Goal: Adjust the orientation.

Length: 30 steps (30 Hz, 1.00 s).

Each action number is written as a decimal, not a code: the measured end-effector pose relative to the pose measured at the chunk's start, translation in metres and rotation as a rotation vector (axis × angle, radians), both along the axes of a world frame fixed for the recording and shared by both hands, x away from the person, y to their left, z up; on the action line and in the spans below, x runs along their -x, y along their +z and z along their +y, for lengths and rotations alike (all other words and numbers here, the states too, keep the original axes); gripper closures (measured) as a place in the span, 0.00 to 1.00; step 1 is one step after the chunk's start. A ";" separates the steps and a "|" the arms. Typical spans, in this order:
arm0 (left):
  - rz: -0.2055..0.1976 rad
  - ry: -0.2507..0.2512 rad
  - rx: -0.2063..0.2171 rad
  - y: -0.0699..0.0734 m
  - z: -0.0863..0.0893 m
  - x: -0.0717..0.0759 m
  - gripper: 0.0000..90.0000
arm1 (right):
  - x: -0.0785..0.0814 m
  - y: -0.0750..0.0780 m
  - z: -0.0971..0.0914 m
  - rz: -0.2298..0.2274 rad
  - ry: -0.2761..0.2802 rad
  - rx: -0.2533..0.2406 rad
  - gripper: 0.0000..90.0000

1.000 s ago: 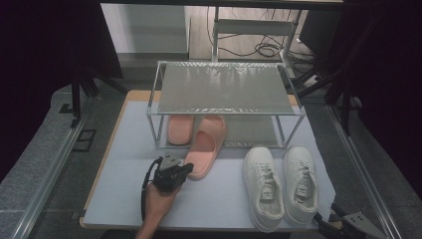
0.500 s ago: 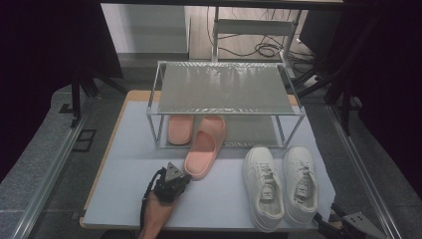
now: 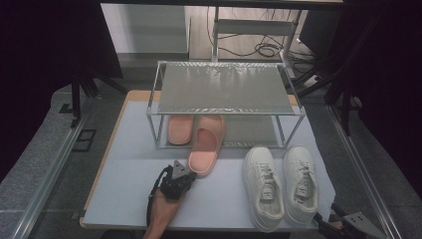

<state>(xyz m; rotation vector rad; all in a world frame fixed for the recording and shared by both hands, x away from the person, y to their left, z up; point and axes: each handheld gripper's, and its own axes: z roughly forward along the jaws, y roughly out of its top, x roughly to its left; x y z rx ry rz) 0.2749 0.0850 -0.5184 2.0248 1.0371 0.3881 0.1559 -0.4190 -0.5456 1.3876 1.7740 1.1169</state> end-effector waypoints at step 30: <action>-0.054 0.035 -0.007 0.007 -0.028 -0.038 0.97 | 0.000 0.000 -0.001 -0.003 0.009 0.004 0.26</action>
